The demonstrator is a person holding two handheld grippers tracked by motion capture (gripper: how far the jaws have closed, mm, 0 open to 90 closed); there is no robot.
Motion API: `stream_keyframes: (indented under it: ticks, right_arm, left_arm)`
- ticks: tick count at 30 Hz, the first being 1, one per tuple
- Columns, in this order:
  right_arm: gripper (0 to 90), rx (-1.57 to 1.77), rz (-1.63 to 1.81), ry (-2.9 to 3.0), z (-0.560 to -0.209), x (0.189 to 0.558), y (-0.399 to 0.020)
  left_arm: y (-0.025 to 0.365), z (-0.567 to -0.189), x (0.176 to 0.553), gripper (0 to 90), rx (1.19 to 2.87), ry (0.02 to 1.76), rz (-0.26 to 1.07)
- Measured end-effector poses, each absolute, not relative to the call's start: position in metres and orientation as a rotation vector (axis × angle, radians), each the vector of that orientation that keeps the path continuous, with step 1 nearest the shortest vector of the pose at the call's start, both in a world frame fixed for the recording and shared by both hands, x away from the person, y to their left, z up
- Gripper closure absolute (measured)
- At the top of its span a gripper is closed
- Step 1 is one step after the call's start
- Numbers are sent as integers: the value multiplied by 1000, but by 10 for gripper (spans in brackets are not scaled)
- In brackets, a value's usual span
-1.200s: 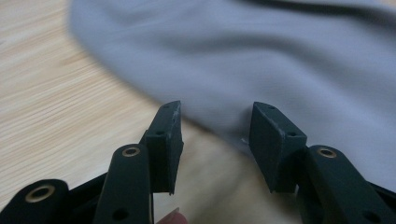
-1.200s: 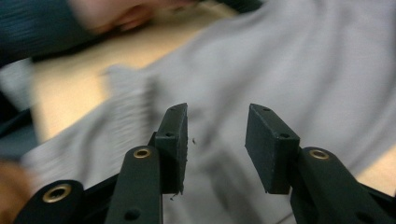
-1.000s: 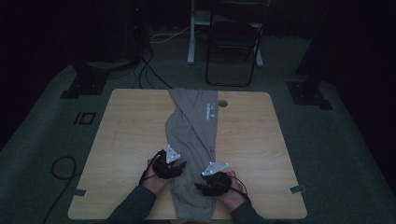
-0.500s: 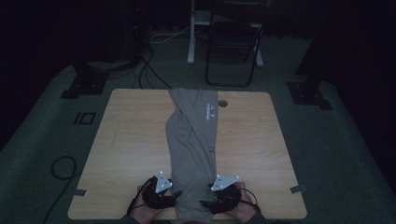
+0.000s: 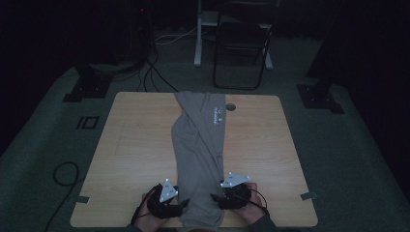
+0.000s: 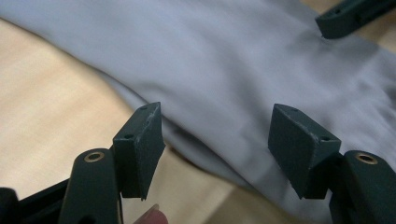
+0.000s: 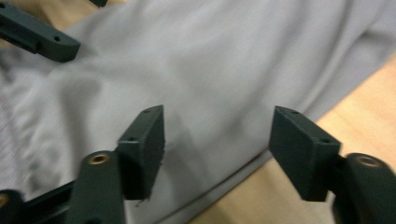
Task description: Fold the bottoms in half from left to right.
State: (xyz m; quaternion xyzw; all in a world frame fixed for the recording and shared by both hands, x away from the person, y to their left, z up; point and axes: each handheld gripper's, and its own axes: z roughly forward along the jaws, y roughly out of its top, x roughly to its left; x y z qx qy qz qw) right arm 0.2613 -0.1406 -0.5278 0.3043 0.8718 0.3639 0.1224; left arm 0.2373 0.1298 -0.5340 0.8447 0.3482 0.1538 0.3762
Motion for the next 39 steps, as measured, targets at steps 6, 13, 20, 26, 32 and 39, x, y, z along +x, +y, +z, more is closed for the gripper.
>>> stream_keyframes:
  ticks: [6, 13, 20, 26, 32, 39]
  right_arm:
    - [499, 952, 1085, 2416, -523, 291, -131]
    - [451, 1116, 1075, 2273, -524, 337, -126]
    - [406, 1195, 976, 2246, -532, 376, -122]
    - [465, 1325, 907, 2186, -535, 388, -144]
    - [499, 1437, 961, 2109, -529, 391, -162]
    - [469, 1238, 1048, 2222, -531, 400, -123]
  left_arm:
    - [127, -530, 283, 410, 2118, 961, 450]
    - [119, -530, 329, 439, 2105, 1020, 489]
    - [113, -534, 357, 441, 2100, 1067, 485]
    - [117, -539, 364, 441, 2109, 1091, 491]
    - [127, -538, 373, 441, 2078, 1133, 505]
    - [125, -542, 391, 464, 2072, 1162, 497]
